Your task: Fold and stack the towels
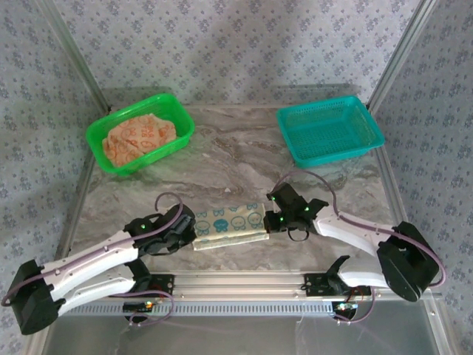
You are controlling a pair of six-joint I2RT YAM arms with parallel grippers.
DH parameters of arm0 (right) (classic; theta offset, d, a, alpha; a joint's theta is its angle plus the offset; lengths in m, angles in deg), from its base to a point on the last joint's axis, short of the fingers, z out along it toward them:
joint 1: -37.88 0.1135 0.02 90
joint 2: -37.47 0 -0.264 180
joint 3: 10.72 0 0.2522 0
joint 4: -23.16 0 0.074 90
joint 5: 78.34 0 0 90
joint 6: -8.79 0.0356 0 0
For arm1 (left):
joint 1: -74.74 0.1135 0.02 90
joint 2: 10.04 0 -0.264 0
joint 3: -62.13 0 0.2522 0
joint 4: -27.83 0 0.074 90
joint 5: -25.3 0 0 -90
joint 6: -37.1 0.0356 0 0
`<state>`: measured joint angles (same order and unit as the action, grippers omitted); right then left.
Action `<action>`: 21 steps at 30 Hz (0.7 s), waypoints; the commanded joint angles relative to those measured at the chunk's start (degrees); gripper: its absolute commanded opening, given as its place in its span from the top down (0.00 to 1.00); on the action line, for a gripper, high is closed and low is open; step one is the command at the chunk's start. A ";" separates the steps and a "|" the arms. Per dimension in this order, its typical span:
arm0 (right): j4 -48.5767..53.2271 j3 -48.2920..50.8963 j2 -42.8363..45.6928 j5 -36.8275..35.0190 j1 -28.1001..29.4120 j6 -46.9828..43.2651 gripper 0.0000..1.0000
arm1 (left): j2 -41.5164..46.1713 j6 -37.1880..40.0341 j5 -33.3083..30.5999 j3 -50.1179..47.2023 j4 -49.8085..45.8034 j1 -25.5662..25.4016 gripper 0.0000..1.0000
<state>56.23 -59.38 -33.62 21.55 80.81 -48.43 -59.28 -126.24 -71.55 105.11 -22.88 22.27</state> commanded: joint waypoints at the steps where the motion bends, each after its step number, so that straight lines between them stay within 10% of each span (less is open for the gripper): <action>1: 3.12 -1.29 2.04 -0.49 0.92 0.93 1.00 | 0.91 1.80 -0.87 1.33 -4.90 0.52 1.00; 18: -1.37 4.18 -1.30 0.26 3.81 4.39 0.98 | -0.60 0.98 3.78 -5.13 0.07 0.48 1.00; 21: -1.23 4.12 -1.12 0.13 3.89 4.21 0.91 | -1.16 1.78 3.08 -4.73 -1.42 0.52 0.86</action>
<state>54.49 -55.82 -34.69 21.82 84.44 -44.92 -60.11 -125.32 -68.09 100.32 -22.20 22.62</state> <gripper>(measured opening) 0.068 0.119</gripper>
